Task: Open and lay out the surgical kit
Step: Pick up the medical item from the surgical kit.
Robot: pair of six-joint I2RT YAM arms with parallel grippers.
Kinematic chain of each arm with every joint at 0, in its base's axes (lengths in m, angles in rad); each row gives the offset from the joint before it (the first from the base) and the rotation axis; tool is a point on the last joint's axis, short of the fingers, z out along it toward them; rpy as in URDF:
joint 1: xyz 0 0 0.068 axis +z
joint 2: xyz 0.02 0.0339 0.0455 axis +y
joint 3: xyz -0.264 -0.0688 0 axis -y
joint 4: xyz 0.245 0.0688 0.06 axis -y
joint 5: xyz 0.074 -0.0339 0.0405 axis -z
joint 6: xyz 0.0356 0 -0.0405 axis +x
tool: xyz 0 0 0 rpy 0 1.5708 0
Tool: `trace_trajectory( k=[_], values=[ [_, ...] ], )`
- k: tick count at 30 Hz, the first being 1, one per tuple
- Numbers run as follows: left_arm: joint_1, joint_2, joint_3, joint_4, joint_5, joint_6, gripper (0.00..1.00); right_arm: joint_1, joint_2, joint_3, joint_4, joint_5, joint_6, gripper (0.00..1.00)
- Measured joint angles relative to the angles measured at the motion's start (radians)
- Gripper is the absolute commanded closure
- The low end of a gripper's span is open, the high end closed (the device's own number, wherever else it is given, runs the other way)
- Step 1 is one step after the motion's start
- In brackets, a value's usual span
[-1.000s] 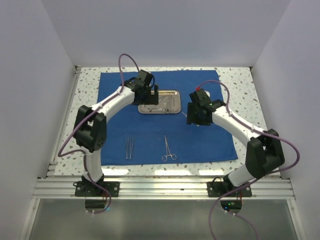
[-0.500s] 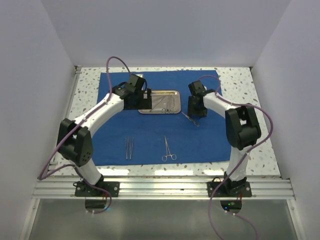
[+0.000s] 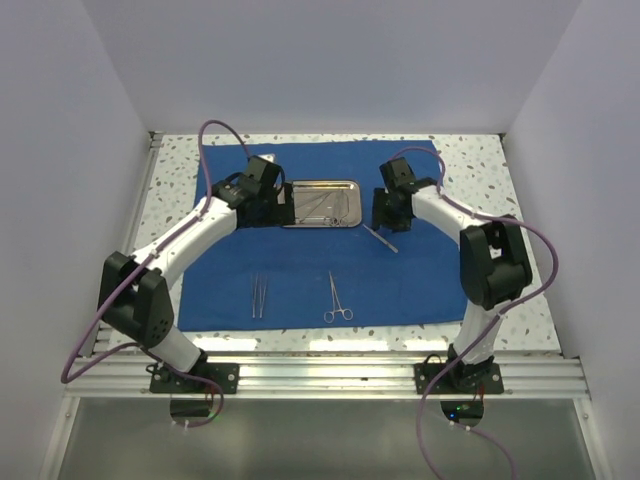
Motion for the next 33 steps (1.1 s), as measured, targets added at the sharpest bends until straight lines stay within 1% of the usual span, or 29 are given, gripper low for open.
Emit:
trace_trajectory(
  k=[7, 12, 16, 20, 21, 24, 25, 27, 28, 30, 33],
  values=[
    [0.0, 0.013, 0.001, 0.003, 0.001, 0.0, 0.0, 0.008, -0.008, -0.031, 0.018, -0.036, 0.0, 0.45],
    [0.0, 0.024, 0.001, 0.003, 0.002, 0.0, 0.0, 0.025, 0.037, -0.032, 0.026, -0.041, 0.0, 0.46],
    [0.0, 0.024, 0.003, 0.003, 0.004, 0.0, 0.0, 0.028, 0.081, 0.003, 0.015, -0.039, -0.005, 0.51],
    [0.0, 0.024, 0.006, 0.003, 0.003, 0.0, 0.0, 0.027, 0.109, 0.044, -0.022, -0.034, -0.006, 0.53],
    [0.0, 0.024, 0.006, 0.003, 0.003, 0.0, 0.0, 0.027, 0.116, 0.053, -0.032, -0.031, -0.008, 0.55],
    [0.0, 0.024, 0.006, 0.003, 0.003, 0.0, 0.0, 0.027, 0.137, 0.084, -0.069, -0.008, -0.014, 0.69],
    [0.0, 0.024, 0.006, 0.003, 0.003, 0.0, 0.0, 0.027, 0.148, 0.1, -0.087, 0.002, -0.019, 0.79],
    [0.0, 0.024, 0.006, 0.003, 0.003, 0.0, 0.0, 0.027, 0.162, 0.122, -0.112, 0.019, -0.021, 0.88],
    [0.0, 0.024, 0.006, 0.003, 0.003, 0.0, 0.0, 0.027, 0.167, 0.13, -0.119, 0.021, -0.023, 0.95],
    [0.001, 0.024, 0.006, 0.003, 0.003, 0.0, 0.0, 0.027, 0.171, 0.135, -0.126, 0.025, -0.024, 1.0],
    [0.006, 0.024, 0.006, 0.003, 0.003, 0.0, 0.0, 0.029, 0.171, 0.136, -0.126, 0.034, -0.022, 1.0]
  ],
)
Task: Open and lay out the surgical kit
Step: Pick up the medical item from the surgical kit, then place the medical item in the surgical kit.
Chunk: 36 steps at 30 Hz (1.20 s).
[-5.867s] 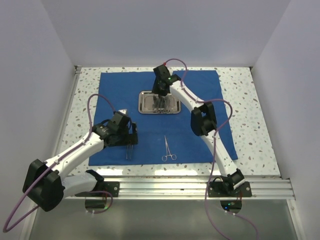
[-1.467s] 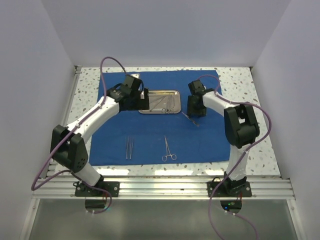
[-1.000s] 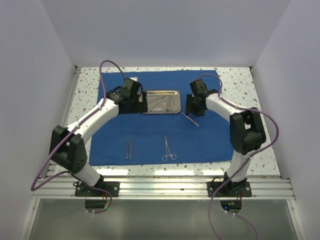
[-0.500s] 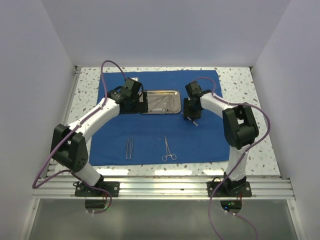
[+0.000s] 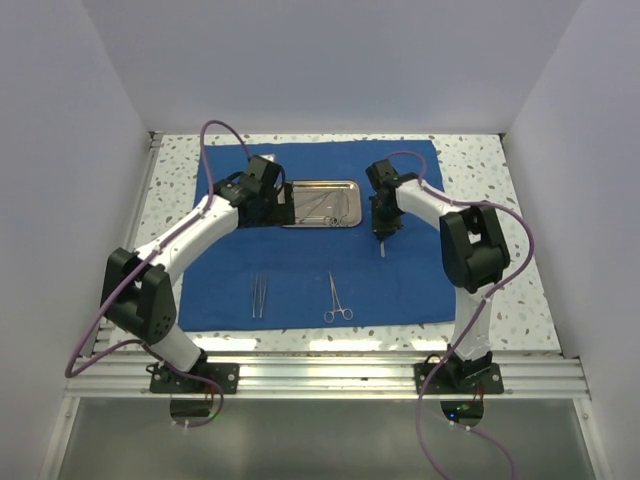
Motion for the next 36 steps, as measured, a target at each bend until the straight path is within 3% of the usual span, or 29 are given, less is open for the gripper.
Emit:
trace_trajectory(
  k=[11, 19, 32, 36],
  values=[
    [0.006, 0.021, 0.027, 0.019, 0.017, 0.001, 0.0, 0.0, -0.045, -0.008, -0.034, 0.012, 0.006, 1.0],
    [0.007, 0.123, 0.142, 0.034, 0.044, 0.01, 0.0, 0.0, -0.253, -0.043, -0.124, 0.018, 0.011, 1.0],
    [0.019, 0.405, 0.425, 0.043, 0.072, 0.04, 0.01, 0.0, -0.528, -0.525, -0.148, 0.0, 0.085, 1.0],
    [0.026, 0.494, 0.499, 0.038, 0.07, 0.053, 0.03, 0.002, -0.551, -0.584, -0.137, -0.016, 0.114, 0.5]
  ],
)
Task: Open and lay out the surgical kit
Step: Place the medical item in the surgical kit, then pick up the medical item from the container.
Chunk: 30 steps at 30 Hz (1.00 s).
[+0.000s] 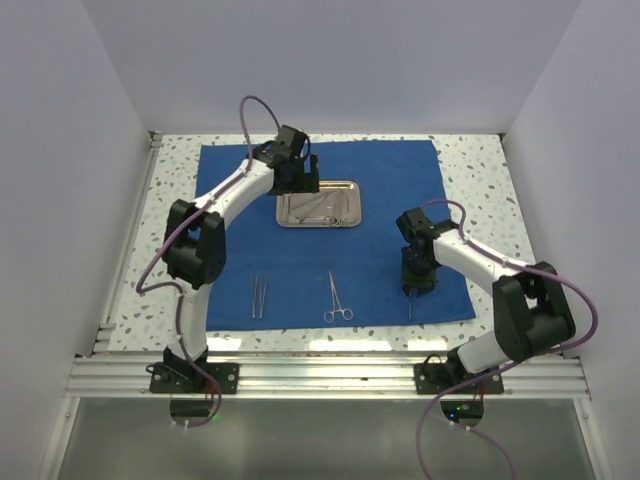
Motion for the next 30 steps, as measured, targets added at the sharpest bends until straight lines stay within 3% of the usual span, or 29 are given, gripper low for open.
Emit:
trace_trajectory(
  k=[4, 18, 21, 24, 25, 27, 28, 30],
  values=[
    [0.005, 0.068, 0.043, -0.003, -0.018, 0.012, 0.06, 0.0, -0.011, -0.007, 0.006, -0.003, 0.011, 0.4],
    [0.031, 0.22, 0.141, 0.001, -0.058, 0.046, 0.21, 0.004, -0.195, 0.084, -0.12, 0.004, 0.006, 0.4],
    [0.036, 0.246, 0.162, 0.004, -0.058, 0.045, 0.28, 0.004, -0.2, 0.09, -0.148, 0.006, 0.006, 0.41],
    [0.043, 0.266, 0.175, 0.005, -0.05, 0.049, 0.43, 0.004, -0.2, 0.091, -0.165, 0.006, 0.006, 0.42],
    [0.046, 0.27, 0.18, 0.006, -0.047, 0.05, 0.53, 0.004, -0.2, 0.091, -0.169, 0.007, 0.006, 0.42],
    [0.05, 0.278, 0.187, 0.008, -0.045, 0.053, 0.64, 0.004, -0.2, 0.091, -0.174, 0.007, 0.006, 0.43],
    [0.053, 0.28, 0.191, 0.009, -0.041, 0.056, 0.8, 0.004, -0.2, 0.091, -0.176, 0.007, 0.006, 0.43],
    [0.06, 0.287, 0.202, 0.01, -0.035, 0.059, 0.91, 0.004, -0.2, 0.094, -0.18, 0.007, 0.006, 0.43]
  ],
)
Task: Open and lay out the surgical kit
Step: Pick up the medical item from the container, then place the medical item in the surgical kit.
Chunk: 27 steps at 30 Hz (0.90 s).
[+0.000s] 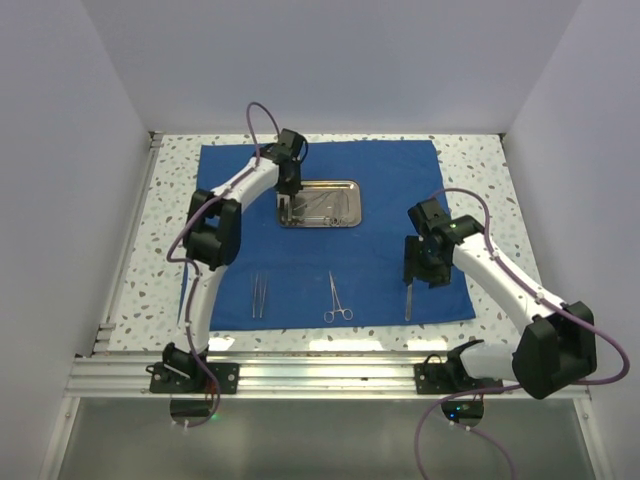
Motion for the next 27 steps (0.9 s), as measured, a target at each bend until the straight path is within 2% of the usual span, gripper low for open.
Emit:
trace_trajectory(
  k=[1, 8, 12, 15, 19, 22, 24, 25, 27],
  values=[
    [0.003, 0.003, 0.007, -0.001, 0.004, 0.0, 1.0, 0.0, 0.0, 0.002, 0.0, 0.0, 0.0, 0.43],
    [0.017, 0.001, 0.032, -0.025, 0.012, 0.001, 1.0, 0.0, 0.023, 0.072, 0.003, -0.006, -0.003, 0.43],
    [0.018, -0.084, -0.004, -0.042, 0.019, 0.001, 1.0, 0.001, 0.103, 0.167, 0.03, -0.033, -0.008, 0.42],
    [0.018, -0.268, -0.156, -0.042, 0.019, 0.001, 1.0, 0.008, 0.221, 0.294, 0.063, -0.072, -0.006, 0.41],
    [0.01, -0.624, -0.457, -0.014, 0.01, -0.009, 1.0, 0.029, 0.406, 0.521, 0.106, -0.117, 0.003, 0.41],
    [-0.006, -0.851, -0.673, 0.009, 0.006, -0.034, 1.0, 0.048, 0.586, 0.764, 0.113, -0.134, 0.008, 0.45],
    [-0.022, -0.953, -0.816, 0.02, 0.012, -0.059, 1.0, 0.058, 0.718, 0.945, 0.115, -0.138, 0.01, 0.52],
    [-0.031, -0.988, -0.887, 0.024, 0.015, -0.074, 0.97, 0.062, 0.779, 1.025, 0.11, -0.137, 0.014, 0.54],
    [-0.046, -1.025, -0.999, 0.02, 0.021, -0.098, 0.84, 0.068, 0.9, 1.192, 0.085, -0.132, 0.023, 0.6]
  ],
)
